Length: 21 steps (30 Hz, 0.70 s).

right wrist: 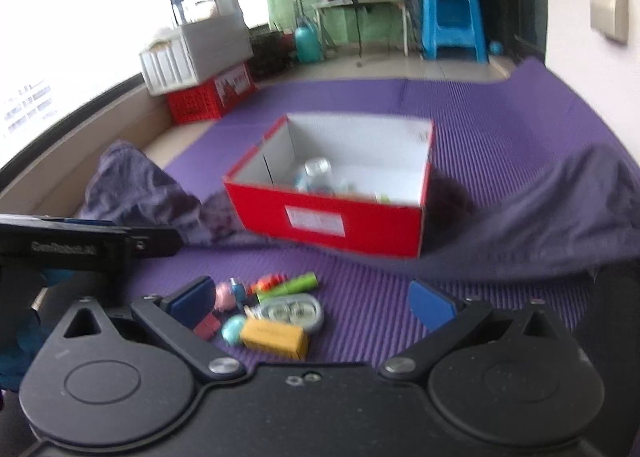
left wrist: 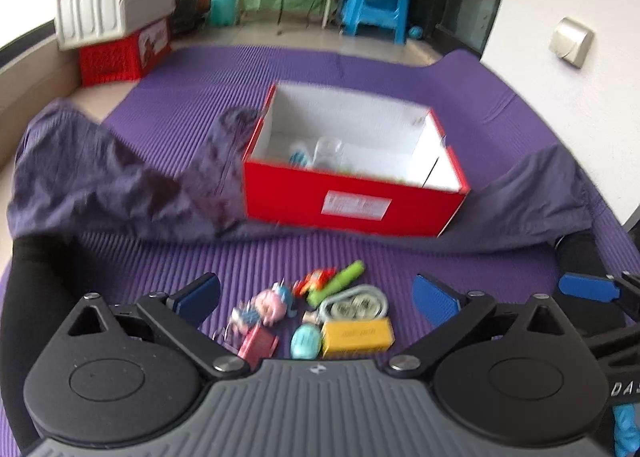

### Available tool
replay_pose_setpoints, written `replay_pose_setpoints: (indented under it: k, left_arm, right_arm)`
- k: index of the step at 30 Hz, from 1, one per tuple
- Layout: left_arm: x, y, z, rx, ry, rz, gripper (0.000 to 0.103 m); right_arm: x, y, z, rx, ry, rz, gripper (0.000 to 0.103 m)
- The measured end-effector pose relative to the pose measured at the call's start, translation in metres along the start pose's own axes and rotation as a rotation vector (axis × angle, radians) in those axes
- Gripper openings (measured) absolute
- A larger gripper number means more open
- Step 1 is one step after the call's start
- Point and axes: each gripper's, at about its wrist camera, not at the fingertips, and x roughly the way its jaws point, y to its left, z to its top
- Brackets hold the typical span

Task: Organize rigid objects
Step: 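Withdraw both tools from the box toward the remaining items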

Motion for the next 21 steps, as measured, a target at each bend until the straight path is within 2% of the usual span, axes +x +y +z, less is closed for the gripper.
replay_pose_setpoints:
  k: [5,10,14,21]
  left_arm:
    - [0.023,0.015,-0.021,-0.020,0.067,0.057,0.103]
    - [0.046,0.025,-0.036,-0.011,0.121,0.077,0.103]
    - [0.071,0.032,-0.047,-0.033,0.196,0.100,0.103]
    - [0.105,0.031,-0.060,-0.015,0.259,0.142,0.103]
  right_arm:
    - [0.015,0.002,-0.027,-0.005,0.073,-0.021,0.102]
    - [0.034,0.001,-0.048,0.005,0.151,-0.035,0.100]
    - [0.046,0.001,-0.060,0.010,0.209,-0.045,0.099]
    - [0.066,0.004,-0.082,-0.011,0.319,-0.087,0.092]
